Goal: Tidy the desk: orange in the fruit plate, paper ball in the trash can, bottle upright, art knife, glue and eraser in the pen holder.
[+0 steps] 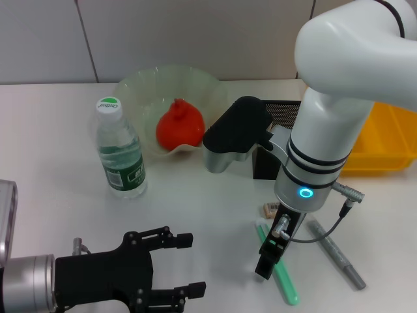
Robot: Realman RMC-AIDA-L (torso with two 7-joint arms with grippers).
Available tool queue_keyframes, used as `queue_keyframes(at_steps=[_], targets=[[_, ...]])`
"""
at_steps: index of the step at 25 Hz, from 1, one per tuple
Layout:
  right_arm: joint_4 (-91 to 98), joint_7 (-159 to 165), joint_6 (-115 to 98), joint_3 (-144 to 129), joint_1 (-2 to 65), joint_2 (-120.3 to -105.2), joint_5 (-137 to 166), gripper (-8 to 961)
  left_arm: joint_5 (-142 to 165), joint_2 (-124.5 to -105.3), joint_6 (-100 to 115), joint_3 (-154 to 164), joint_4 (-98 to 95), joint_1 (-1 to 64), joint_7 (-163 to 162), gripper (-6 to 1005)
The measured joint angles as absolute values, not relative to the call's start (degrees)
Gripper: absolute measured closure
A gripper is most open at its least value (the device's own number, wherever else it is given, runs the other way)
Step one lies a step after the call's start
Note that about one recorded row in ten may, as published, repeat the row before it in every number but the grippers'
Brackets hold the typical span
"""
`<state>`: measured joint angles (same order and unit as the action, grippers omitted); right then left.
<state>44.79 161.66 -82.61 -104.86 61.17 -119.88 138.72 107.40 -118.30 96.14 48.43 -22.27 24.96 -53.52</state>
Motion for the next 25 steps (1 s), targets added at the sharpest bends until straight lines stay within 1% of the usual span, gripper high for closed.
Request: queue_keyframes(at_steps=[14, 25], targets=[[44.7, 161.7, -82.6, -104.9, 61.2, -119.88, 138.8, 201, 107.2, -118.37, 96.1, 48.4, -22.3, 25.1, -53.5, 201], [44.9, 161.8, -82.6, -106.2, 60.7, -119.88, 138.7, 323, 107.3, -118.39, 96.2, 48.4, -22.1, 25.0, -53.5, 201]])
